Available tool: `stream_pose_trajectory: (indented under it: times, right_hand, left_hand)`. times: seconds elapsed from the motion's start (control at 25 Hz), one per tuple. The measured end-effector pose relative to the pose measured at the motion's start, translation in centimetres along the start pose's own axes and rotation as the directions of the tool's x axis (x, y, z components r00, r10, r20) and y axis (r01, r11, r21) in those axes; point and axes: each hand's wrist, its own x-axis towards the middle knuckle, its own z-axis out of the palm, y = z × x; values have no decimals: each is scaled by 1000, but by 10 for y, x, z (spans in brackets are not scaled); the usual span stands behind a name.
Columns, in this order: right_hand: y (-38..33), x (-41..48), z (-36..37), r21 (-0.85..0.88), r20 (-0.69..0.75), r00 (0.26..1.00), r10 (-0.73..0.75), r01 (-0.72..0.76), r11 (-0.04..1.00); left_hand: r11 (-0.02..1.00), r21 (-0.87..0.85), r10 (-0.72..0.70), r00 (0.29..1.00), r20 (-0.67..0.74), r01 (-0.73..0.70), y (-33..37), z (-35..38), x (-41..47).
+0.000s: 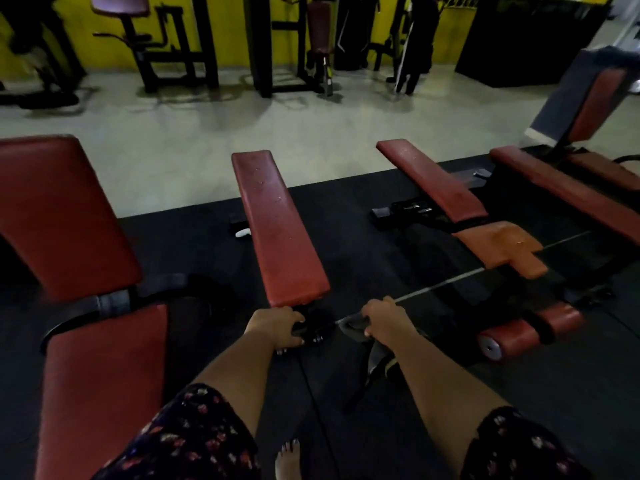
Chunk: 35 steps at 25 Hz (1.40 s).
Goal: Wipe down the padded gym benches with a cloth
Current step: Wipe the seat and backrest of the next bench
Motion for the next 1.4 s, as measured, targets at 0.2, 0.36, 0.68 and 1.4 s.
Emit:
stream_pose_trajectory:
  times: [0.2,0.36,0.68,1.4]
  right_hand:
    - [-17,78,-26,55,22,1000,-21,20,998]
    - [-23,128,-35,56,63,996,-57,53,997]
    - [-8,249,-66,39,124,981,-149,145,989]
    - [-13,419,77,131,78,983,-166,154,979]
  left_hand:
    - [997,-54,-55,998,32,57,-49,-22,63]
    - [993,-76,-90,994,54,94,-74,-31,102]
    - [957,-156,-225,965,132,244,-123,-48,179]
    - [907,-235,-303,929,213,349,-185,62,295]
